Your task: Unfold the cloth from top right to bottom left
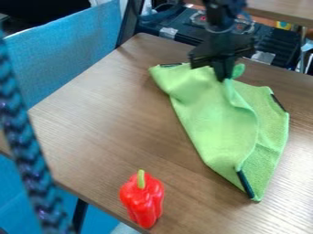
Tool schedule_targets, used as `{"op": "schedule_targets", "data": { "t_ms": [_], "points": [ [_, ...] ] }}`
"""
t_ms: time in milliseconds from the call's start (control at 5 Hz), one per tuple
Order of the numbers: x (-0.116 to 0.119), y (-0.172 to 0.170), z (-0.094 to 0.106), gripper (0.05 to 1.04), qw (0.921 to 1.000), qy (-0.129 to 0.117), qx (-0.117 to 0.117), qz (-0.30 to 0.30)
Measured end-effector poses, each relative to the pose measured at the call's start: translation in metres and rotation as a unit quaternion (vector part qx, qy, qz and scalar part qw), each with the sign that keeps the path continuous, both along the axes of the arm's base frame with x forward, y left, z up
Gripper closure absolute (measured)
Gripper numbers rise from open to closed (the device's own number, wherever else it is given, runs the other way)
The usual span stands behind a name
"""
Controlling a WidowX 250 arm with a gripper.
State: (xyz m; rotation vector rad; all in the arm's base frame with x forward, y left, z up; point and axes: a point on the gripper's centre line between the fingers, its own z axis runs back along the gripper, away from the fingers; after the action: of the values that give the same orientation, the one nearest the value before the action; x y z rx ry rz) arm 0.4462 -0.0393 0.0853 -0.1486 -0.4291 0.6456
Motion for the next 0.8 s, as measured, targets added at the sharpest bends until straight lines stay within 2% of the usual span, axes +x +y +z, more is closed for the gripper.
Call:
{"op": "schedule_targets", "data": {
  "t_ms": [200, 400, 600, 800],
  "points": [
    [-0.008, 0.038, 0.002, 1.025, 0.9999, -0.004, 0.000, 0.014],
    [-0.029, 0.085, -0.017, 1.025, 0.9997, 0.013, 0.006, 0.019],
    [-0.048, 0.122, -0.013, 1.025, 1.0000, 0.001, -0.006, 0.008],
    [-0.069, 0.146, -0.019, 1.027, 0.9994, 0.004, -0.027, -0.022]
  ]
}}
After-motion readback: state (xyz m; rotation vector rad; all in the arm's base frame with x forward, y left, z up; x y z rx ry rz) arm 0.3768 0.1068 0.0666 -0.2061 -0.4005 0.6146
